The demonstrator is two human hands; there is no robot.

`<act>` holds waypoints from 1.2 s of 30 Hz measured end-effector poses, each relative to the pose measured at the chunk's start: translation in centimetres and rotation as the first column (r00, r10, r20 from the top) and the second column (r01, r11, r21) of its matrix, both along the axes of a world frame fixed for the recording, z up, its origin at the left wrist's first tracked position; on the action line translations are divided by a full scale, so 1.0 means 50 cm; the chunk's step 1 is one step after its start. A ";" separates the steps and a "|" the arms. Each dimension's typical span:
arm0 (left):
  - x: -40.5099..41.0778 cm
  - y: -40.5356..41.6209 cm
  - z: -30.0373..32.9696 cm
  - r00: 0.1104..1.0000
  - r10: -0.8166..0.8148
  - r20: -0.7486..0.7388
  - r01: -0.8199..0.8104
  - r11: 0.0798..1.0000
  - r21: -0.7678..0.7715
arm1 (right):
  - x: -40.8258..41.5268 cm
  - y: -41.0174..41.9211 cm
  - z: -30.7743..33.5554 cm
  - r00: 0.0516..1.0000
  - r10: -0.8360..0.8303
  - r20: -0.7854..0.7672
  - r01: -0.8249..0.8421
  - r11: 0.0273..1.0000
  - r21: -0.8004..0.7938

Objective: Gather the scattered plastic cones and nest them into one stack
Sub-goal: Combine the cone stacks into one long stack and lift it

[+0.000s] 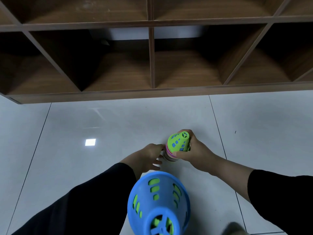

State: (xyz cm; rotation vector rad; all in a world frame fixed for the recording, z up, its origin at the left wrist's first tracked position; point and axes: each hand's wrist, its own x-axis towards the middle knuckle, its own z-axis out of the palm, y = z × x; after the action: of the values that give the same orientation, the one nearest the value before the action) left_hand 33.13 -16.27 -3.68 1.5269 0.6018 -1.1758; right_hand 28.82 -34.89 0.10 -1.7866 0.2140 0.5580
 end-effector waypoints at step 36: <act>-0.039 0.096 0.604 0.863 0.139 0.485 -0.032 0.974 -0.223 | -0.066 0.096 0.613 0.761 -0.058 0.646 0.140 0.987 -0.076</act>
State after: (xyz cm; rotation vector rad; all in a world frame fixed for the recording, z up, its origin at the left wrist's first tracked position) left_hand 31.17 -11.49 26.53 1.5240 0.1855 -0.7020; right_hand 25.50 -30.11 30.76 -1.9664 -0.1424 -0.1763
